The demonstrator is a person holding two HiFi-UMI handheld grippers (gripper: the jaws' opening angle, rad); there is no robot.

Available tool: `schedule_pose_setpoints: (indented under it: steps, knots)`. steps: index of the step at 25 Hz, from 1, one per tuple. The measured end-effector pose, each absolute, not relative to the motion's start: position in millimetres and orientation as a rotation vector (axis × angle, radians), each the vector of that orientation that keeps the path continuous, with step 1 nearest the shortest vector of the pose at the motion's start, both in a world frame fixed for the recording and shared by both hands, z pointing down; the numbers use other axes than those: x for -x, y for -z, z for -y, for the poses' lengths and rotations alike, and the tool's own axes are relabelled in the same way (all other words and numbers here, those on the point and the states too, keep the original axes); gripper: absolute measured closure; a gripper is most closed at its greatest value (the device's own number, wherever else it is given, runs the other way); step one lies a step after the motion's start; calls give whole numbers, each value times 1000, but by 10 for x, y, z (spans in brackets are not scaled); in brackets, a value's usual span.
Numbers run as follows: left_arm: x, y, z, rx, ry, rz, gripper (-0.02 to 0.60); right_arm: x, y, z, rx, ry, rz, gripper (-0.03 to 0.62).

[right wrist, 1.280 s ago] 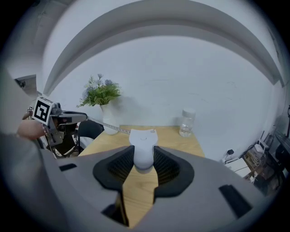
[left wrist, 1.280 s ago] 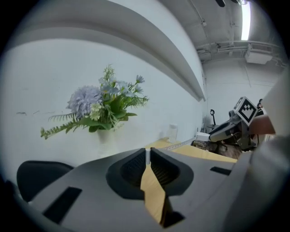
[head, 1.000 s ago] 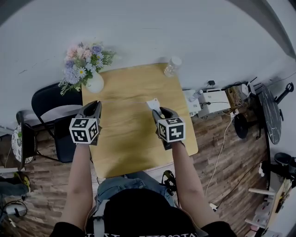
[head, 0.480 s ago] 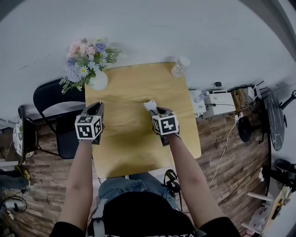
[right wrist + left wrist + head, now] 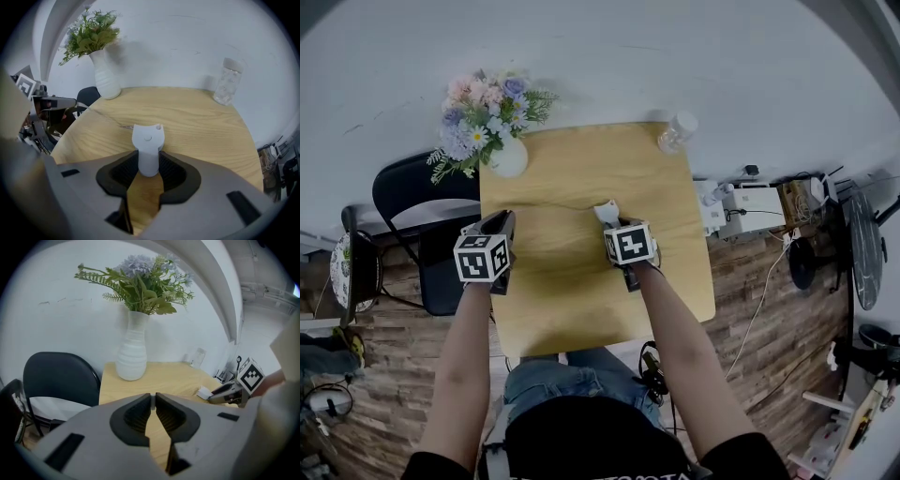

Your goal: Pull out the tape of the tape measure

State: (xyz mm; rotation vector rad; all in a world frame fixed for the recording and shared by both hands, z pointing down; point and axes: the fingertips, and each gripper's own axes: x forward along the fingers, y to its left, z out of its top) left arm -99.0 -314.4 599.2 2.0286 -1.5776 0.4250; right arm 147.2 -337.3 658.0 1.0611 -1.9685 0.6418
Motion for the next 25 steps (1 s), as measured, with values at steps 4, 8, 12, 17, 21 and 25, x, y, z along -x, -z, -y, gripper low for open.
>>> schedule_pose_setpoints:
  steps: [4,8,12,17,21,25]
  knots:
    - [979,-6017,3146,-2040,-441,1559,538,-1479,-6606,3375,-1071,-629,1978,450]
    - [1002,-6053,3148,-2029,-459,1554,538,-1517,-6510,3382,-1111,-665,2020,379]
    - [991,-6146,3125,-2018,-491,1532,538,-1626,-6297,3381,-1166,-640,2056,375]
    - [1004,-6285,3106,-2005,-522,1517,538,-1699,-5900,3267,-1222,-594,2124,375]
    - [1022,-6399,3083,-1978,-554,1512,538,-1751,-5575,3139,-1262,-537,2180,375]
    - [1033,-6465,3064,-1939,-538,1503,538,-1800,-5286,3014,-1337,-499,2216,376]
